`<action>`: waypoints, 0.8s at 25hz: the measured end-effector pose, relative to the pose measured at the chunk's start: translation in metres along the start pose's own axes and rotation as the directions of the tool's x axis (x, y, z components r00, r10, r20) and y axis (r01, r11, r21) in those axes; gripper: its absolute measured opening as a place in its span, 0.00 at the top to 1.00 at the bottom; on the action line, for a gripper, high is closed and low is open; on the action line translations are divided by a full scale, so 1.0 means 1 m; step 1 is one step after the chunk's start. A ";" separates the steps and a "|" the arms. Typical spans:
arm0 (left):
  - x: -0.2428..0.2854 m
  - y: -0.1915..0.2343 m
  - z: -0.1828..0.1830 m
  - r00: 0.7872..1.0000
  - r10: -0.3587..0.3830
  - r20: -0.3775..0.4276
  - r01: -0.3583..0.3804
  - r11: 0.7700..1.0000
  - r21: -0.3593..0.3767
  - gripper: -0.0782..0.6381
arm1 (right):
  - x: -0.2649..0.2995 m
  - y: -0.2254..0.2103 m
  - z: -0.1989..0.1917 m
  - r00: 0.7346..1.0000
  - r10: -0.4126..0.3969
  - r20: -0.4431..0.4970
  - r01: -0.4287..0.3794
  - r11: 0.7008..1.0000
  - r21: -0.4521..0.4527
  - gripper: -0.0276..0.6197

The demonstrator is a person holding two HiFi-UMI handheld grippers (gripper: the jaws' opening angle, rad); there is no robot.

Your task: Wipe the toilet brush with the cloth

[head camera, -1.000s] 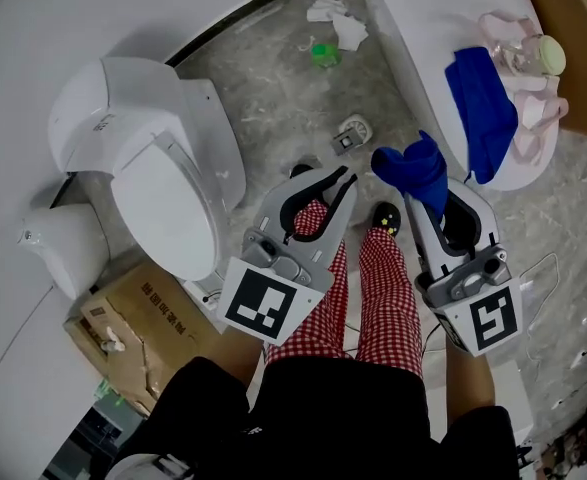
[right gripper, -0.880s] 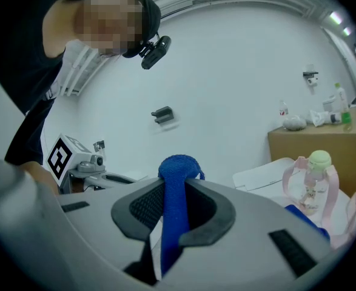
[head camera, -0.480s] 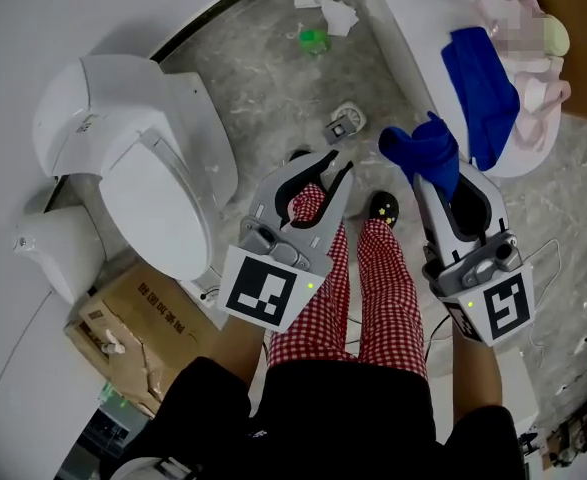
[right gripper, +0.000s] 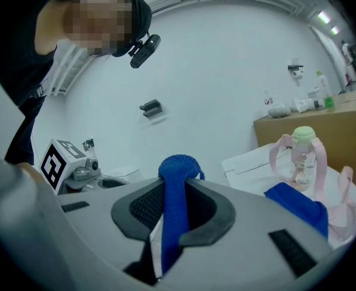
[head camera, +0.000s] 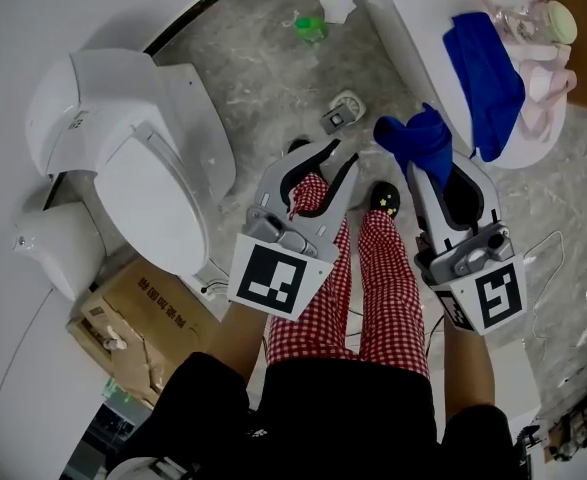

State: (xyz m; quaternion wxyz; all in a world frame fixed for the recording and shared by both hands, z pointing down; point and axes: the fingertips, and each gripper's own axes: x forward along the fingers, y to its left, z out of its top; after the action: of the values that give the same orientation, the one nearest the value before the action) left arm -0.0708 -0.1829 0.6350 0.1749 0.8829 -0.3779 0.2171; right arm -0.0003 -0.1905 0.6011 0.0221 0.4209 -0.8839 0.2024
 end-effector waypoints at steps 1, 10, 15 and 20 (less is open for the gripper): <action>0.002 -0.001 -0.002 1.000 -0.006 -0.005 0.006 1.000 0.008 0.78 | 0.002 0.000 -0.003 1.000 -0.004 -0.001 0.004 1.000 0.007 0.86; 0.016 0.000 -0.029 0.997 -0.028 -0.069 0.031 0.999 0.043 0.72 | 0.010 -0.001 -0.022 1.000 -0.006 -0.022 0.007 1.000 0.026 0.86; 0.017 0.002 -0.040 0.995 -0.040 -0.089 0.045 0.998 0.045 0.72 | 0.013 -0.003 -0.031 0.999 -0.024 -0.029 0.025 0.999 0.037 0.86; 0.021 0.012 -0.057 0.993 -0.048 -0.107 0.048 0.999 -0.002 0.70 | 0.016 -0.005 -0.043 0.998 -0.038 -0.044 0.040 0.998 0.047 0.86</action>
State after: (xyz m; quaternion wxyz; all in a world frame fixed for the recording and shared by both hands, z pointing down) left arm -0.0807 -0.1762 0.6957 0.2000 0.8788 -0.3469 0.2597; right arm -0.0126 -0.1889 0.6452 0.0351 0.4340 -0.8698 0.2322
